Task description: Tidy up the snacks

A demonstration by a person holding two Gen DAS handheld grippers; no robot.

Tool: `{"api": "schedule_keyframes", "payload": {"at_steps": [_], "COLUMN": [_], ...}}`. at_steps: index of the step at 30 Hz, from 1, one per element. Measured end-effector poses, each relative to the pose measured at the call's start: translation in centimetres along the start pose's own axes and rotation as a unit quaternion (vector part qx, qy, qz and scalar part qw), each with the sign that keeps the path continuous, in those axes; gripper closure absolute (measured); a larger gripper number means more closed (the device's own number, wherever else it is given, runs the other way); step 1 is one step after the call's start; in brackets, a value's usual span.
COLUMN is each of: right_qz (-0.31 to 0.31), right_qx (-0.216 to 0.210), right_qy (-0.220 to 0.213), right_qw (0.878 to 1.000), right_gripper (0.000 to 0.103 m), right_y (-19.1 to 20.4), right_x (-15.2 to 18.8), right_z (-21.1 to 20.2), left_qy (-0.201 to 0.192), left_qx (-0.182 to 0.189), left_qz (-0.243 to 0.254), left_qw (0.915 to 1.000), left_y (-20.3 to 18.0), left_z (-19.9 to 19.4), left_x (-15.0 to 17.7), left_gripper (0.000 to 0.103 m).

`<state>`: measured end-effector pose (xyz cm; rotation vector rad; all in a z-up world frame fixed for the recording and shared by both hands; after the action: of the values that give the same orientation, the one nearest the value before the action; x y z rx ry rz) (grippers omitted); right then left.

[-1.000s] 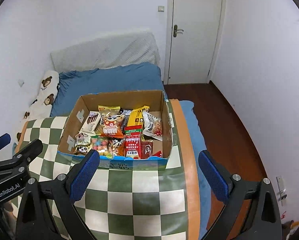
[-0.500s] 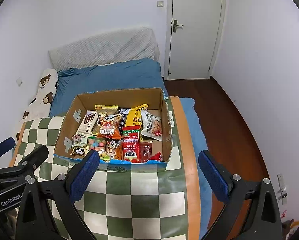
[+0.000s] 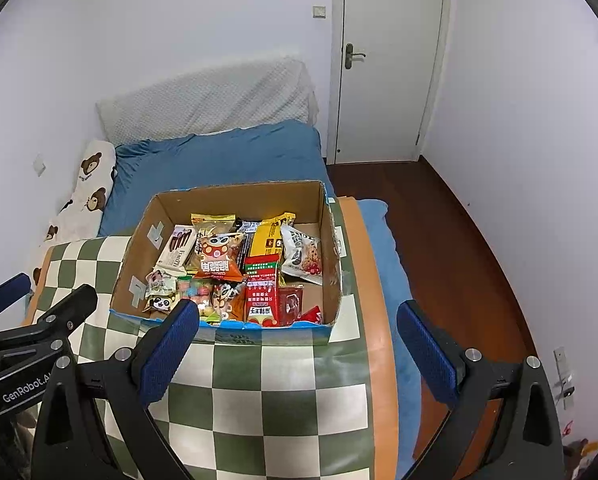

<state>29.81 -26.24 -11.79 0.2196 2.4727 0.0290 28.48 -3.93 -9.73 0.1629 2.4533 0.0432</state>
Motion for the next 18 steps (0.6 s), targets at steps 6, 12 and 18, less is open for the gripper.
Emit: {"api": "schedule_keyframes", "payload": {"at_steps": [6,12,18], "right_qz": [0.0,0.001,0.002], "right_qx": [0.002,0.002,0.002], "right_qy": [-0.002,-0.003,-0.005], "right_qw": [1.0,1.0,1.0], "right_gripper": [0.002,0.002,0.002], "right_y": [-0.15,-0.23,-0.34], "right_x": [0.04,0.06,0.02], "right_z": [-0.39,-0.63,-1.04], "left_qy": [-0.004,-0.005,-0.006], "left_qx": [0.0,0.0,0.0], "left_qz": [-0.002,-0.006,-0.006], "left_qw": [1.0,1.0,1.0], "left_y": [-0.11,-0.25,-0.28], "left_z": [-0.25,-0.64,-0.76], "left_x": [-0.01,-0.04,-0.06], "left_gripper": [0.0,0.0,0.0]}}
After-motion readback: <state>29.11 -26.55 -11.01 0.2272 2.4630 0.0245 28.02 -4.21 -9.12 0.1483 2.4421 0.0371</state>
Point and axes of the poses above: each gripper's, at about its wrist camera, not at the fingertips, and z roughly the way its jaws point, y to its left, x to its underside, the point moved 8 cm from there along z, roughly the way its jaws point, and after that the axes turned 7 degrees about z, right-handed, at the moved point
